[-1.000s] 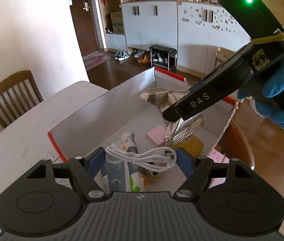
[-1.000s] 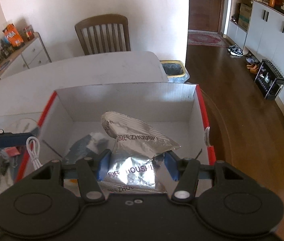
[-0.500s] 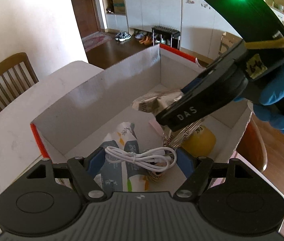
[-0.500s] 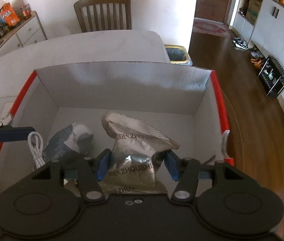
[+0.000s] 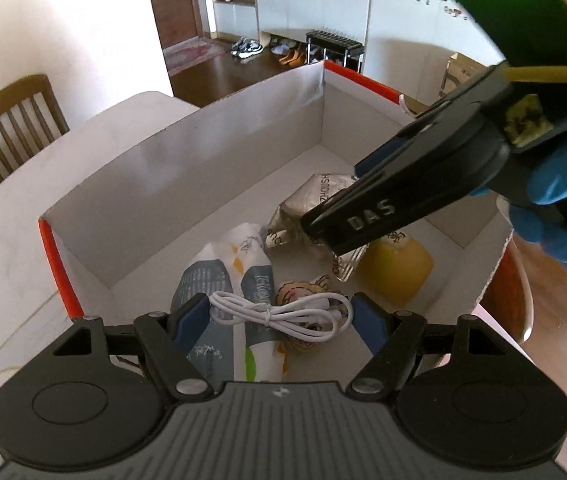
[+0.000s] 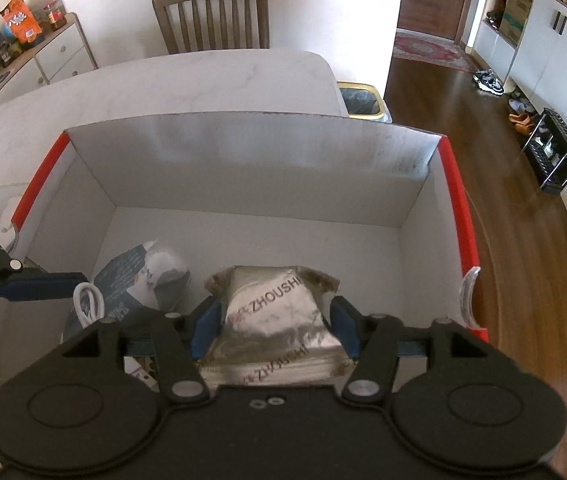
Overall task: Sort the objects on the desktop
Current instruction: 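Open both tools to release foil bag and cable inside the box, then withdraw both tools from the box back over the table items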
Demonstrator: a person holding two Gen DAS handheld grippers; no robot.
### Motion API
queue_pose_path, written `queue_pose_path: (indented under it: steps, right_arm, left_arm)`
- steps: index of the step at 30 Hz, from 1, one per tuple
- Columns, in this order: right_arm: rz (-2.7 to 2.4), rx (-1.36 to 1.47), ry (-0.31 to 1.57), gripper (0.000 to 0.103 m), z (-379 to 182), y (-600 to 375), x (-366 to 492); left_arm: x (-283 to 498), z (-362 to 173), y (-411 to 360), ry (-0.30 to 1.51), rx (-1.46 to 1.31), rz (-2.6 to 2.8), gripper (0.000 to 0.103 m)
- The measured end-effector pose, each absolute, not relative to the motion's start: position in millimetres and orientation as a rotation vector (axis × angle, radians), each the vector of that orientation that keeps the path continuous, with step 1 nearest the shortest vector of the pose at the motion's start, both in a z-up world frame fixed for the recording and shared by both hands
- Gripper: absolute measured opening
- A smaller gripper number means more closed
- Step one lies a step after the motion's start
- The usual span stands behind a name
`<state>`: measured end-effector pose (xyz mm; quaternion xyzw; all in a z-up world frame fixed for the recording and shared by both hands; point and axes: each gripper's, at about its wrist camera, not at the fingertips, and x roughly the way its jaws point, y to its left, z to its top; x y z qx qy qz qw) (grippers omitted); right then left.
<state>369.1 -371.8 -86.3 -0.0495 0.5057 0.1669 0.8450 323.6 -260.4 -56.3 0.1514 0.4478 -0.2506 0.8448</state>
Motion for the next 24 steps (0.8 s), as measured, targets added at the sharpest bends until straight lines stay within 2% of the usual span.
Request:
queue_pose_path:
  steps: [7,11,24]
  right_arm:
    - [0.360,-0.068,1.050,0.073,-81,-383,363]
    - [0.379,-0.037,1.033,0.079,-73,-390,358]
    - [0.484,0.069,0.930,0.085,-30,-407,327]
  left_arm:
    - [325,-56,-259,0.939,0.306,-0.506,0.077]
    - [322,-54,-259,0.926,0.292,-0.509,0.081]
    - [299,-31,-240,0.864,0.194,-0.504,0.081]
